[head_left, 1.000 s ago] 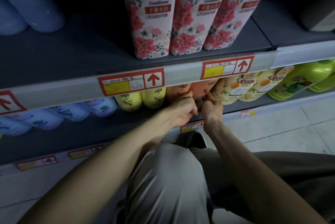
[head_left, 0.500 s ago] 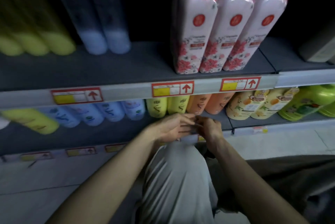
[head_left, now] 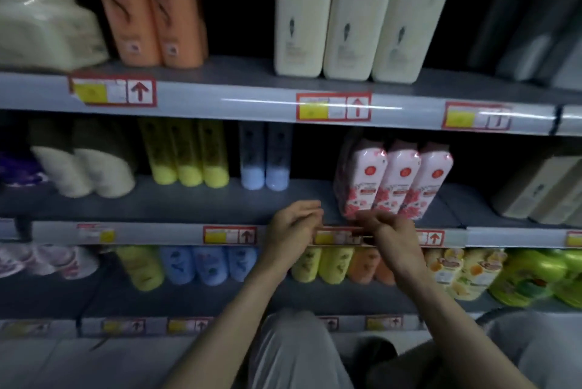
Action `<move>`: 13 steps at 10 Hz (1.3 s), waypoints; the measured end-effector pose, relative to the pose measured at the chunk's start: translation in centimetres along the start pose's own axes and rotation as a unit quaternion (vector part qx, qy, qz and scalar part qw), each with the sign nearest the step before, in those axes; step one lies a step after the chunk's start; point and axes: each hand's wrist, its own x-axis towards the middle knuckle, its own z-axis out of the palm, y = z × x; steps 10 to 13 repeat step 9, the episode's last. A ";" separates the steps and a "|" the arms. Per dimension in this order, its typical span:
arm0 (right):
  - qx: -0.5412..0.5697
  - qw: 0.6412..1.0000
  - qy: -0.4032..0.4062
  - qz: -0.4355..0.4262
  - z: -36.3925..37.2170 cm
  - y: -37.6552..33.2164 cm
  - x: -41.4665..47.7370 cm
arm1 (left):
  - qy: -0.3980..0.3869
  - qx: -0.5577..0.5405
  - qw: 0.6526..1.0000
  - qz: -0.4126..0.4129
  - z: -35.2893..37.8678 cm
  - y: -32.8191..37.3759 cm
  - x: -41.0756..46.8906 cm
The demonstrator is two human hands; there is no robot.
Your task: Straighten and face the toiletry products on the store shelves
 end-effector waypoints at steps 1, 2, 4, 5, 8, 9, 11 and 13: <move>-0.081 0.993 0.081 0.014 -5.1 -0.1 1.6 | -0.022 0.052 0.998 0.018 2.4 1.6 1.0; -0.169 0.981 0.066 0.072 -8.6 0.0 3.3 | -0.036 0.077 0.995 0.047 4.3 2.2 2.3; -0.124 0.985 0.096 -0.070 -8.6 1.6 4.7 | -0.013 0.143 0.988 0.051 6.9 2.8 3.5; -0.089 0.986 0.106 -0.089 -8.4 2.2 5.3 | 0.000 0.179 0.980 0.085 8.4 2.3 3.6; -0.051 0.993 0.075 -0.078 -10.3 3.0 5.9 | 0.070 0.129 0.985 0.091 11.0 0.8 3.9; 0.008 0.990 0.126 -0.068 -11.0 2.9 4.2 | 0.130 0.015 0.987 0.095 11.4 1.6 2.4; 0.008 0.990 0.126 -0.068 -11.0 2.9 4.2 | 0.130 0.015 0.987 0.095 11.4 1.6 2.4; 0.008 0.990 0.126 -0.068 -11.0 2.9 4.2 | 0.130 0.015 0.987 0.095 11.4 1.6 2.4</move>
